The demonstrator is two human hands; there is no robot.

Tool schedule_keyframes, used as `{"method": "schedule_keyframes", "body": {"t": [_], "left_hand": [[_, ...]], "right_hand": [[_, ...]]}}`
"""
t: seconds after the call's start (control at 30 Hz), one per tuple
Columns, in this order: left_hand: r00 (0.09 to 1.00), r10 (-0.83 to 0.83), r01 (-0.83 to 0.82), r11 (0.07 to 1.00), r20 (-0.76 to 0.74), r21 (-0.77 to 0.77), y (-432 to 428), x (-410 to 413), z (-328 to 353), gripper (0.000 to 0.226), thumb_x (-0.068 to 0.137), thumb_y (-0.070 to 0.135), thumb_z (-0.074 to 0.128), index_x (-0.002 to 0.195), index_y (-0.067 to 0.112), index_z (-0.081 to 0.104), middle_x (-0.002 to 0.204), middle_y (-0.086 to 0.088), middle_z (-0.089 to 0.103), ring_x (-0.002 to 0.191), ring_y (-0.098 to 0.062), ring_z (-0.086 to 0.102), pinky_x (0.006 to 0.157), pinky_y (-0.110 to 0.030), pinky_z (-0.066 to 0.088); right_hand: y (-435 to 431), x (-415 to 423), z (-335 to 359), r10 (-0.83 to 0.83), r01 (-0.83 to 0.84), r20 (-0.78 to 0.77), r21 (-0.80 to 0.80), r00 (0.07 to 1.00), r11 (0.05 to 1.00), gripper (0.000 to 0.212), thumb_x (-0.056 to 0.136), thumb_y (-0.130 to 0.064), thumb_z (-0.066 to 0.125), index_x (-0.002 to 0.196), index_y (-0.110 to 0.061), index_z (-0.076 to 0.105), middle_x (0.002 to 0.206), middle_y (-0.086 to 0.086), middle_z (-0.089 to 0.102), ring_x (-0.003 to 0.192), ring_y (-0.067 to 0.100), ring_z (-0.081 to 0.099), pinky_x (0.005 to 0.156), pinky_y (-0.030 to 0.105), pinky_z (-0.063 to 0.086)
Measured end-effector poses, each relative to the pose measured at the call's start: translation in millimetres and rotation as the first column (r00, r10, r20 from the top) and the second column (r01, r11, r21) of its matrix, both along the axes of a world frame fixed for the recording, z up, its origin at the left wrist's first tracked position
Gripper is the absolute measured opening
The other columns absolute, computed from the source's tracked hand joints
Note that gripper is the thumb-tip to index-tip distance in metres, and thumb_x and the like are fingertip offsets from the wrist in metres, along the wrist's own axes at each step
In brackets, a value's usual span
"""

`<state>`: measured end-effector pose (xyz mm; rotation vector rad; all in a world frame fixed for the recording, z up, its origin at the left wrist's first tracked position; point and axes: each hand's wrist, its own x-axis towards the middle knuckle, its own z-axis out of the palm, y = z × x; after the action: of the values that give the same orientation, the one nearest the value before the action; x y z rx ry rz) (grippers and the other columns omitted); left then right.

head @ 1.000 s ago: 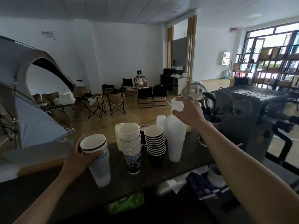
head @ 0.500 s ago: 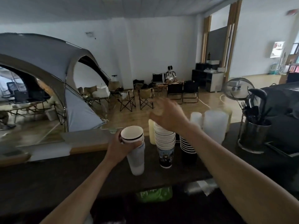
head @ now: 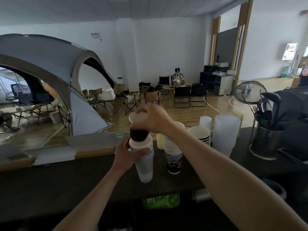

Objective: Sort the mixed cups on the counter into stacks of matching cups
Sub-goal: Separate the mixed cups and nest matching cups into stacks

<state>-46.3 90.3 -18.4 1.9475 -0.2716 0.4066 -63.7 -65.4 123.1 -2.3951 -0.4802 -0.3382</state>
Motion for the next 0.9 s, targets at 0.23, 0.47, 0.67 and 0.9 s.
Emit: {"method": "schedule_keyframes", "body": {"t": [0.23, 0.47, 0.67, 0.9], "left_hand": [[0.996, -0.084, 0.085, 0.996, 0.012, -0.033, 2, -1, 1, 0.084, 0.049, 0.060, 0.083, 0.122, 0.026, 0.057, 0.115, 0.014, 0.065, 0.104, 0.008, 0.060, 0.077, -0.014, 0.053], [0.993, -0.116, 0.116, 0.992, -0.007, -0.046, 1, 3, 0, 0.083, 0.050, 0.058, 0.085, 0.121, 0.024, 0.059, 0.114, 0.009, 0.068, 0.102, 0.001, 0.063, 0.083, -0.028, 0.056], [0.993, -0.116, 0.115, 0.993, -0.026, -0.039, -2, -4, 5, 0.075, 0.049, 0.055, 0.088, 0.115, 0.031, 0.059, 0.110, 0.013, 0.068, 0.098, 0.008, 0.063, 0.076, -0.021, 0.055], [0.992, -0.120, 0.118, 0.992, -0.046, -0.043, -1, -6, 5, 0.059, 0.059, 0.030, 0.091, 0.110, 0.029, 0.061, 0.099, 0.027, 0.071, 0.095, 0.009, 0.064, 0.074, -0.016, 0.055]], "right_hand": [[-132, -7, 58, -0.381, 0.369, 0.199, 0.094, 0.903, 0.925, 0.069, 0.059, -0.055, 0.079, 0.119, -0.029, 0.058, 0.116, -0.005, 0.064, 0.100, 0.018, 0.059, 0.087, 0.041, 0.053], [-180, 6, 7, -0.391, 0.383, -0.028, -0.142, 0.920, 0.913, 0.078, 0.064, -0.049, 0.082, 0.134, -0.025, 0.054, 0.129, 0.000, 0.060, 0.110, 0.021, 0.056, 0.090, 0.037, 0.050], [-176, 19, -30, -0.375, 0.352, -0.066, -0.229, 0.925, 0.908, 0.083, 0.063, -0.052, 0.084, 0.134, -0.025, 0.053, 0.133, 0.001, 0.058, 0.121, 0.026, 0.051, 0.100, 0.044, 0.044], [-162, 19, -39, -0.371, 0.221, -0.225, -0.498, 0.901, 0.838, 0.089, 0.064, -0.027, 0.090, 0.141, -0.018, 0.045, 0.140, 0.005, 0.049, 0.123, 0.027, 0.049, 0.094, 0.038, 0.049]]}}
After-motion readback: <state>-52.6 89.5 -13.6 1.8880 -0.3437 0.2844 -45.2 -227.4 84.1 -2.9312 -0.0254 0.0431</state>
